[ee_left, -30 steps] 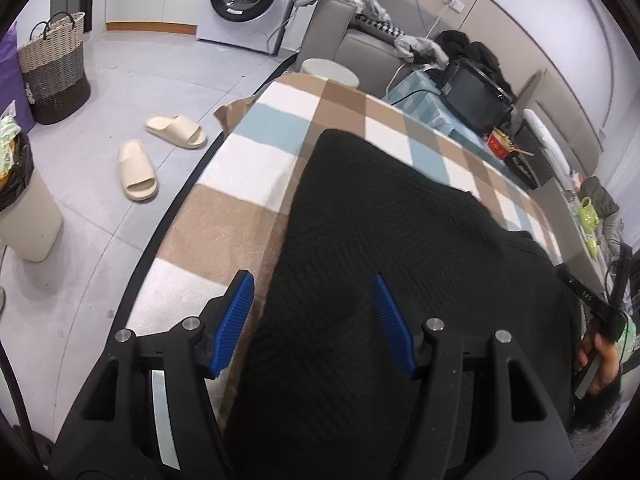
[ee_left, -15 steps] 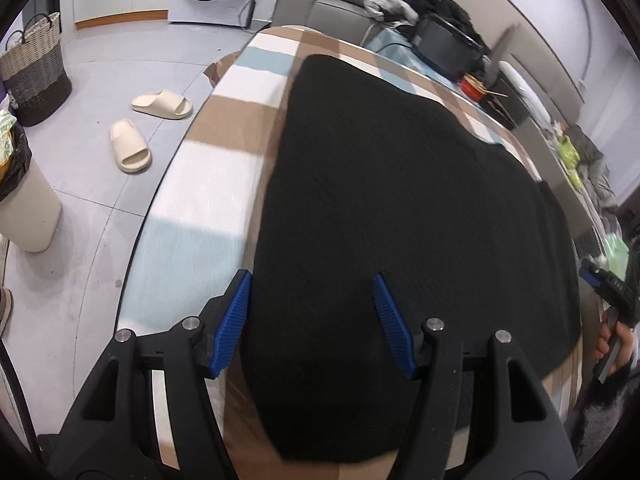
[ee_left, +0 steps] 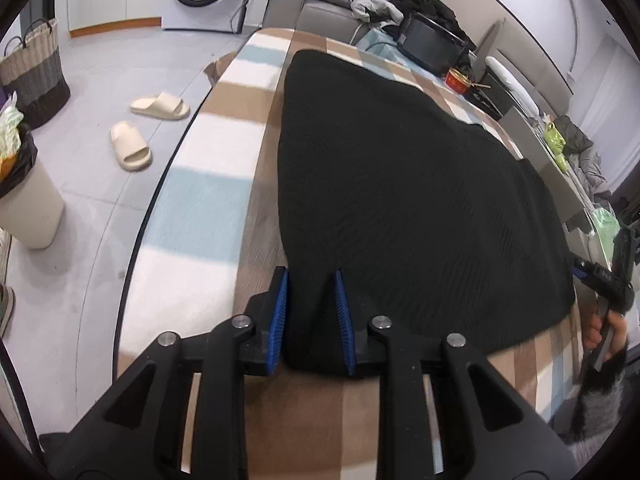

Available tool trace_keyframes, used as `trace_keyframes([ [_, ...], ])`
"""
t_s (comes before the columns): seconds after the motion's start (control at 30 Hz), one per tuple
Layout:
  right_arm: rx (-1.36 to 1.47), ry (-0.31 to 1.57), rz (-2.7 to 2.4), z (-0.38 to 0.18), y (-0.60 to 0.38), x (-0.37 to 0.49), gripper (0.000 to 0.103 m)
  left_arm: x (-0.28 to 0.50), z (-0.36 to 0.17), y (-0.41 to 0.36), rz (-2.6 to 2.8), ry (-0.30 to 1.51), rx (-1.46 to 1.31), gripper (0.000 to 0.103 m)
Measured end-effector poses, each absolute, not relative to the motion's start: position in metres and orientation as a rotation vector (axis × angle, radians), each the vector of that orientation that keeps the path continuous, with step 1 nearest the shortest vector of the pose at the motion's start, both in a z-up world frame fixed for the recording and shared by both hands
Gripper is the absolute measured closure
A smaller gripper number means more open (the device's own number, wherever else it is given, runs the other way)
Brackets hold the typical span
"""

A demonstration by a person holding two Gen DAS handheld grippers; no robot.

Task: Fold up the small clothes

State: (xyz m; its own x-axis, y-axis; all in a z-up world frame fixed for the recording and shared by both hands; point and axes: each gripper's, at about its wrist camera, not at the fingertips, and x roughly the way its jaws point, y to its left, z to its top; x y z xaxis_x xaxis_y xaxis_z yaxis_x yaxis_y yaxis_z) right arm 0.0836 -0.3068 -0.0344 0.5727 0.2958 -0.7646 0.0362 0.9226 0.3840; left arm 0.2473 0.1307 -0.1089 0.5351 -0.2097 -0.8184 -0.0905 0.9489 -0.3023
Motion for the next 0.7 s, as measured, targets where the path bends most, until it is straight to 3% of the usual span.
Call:
trace_keyframes([
  [0.07, 0.392, 0.955, 0.165, -0.035, -0.307, 0.079, 0.039, 0.239, -0.106, 0.133, -0.067, 1.028, -0.309, 0.056],
  [0.17, 0.387, 0.955, 0.178, -0.035, -0.306, 0.077, 0.039, 0.233, -0.102, 0.138, -0.072, 0.99, -0.334, 0.05],
  [0.27, 0.392, 0.957, 0.188, -0.036, -0.306, 0.077, 0.039, 0.242, -0.109, 0.138, -0.072, 0.987, -0.377, 0.051],
  [0.3, 0.394, 0.959, 0.186, -0.036, -0.306, 0.078, 0.039, 0.245, -0.113, 0.138, -0.078, 0.986, -0.4, 0.055],
  [0.33, 0.396, 0.961, 0.19, -0.037, -0.307, 0.078, 0.039, 0.247, -0.116, 0.137, -0.077, 0.982, -0.415, 0.072],
  [0.37, 0.394, 0.962, 0.188, -0.037, -0.307, 0.078, 0.039, 0.248, -0.117, 0.136, -0.083, 0.973, -0.427, 0.082],
  [0.43, 0.388, 0.964, 0.188, -0.037, -0.308, 0.077, 0.039, 0.244, -0.114, 0.134, -0.093, 0.934, -0.426, 0.092],
  [0.7, 0.407, 0.963, 0.197, -0.036, -0.313, 0.068, 0.039, 0.204, -0.111, 0.145, -0.044, 0.906, -0.448, 0.097],
])
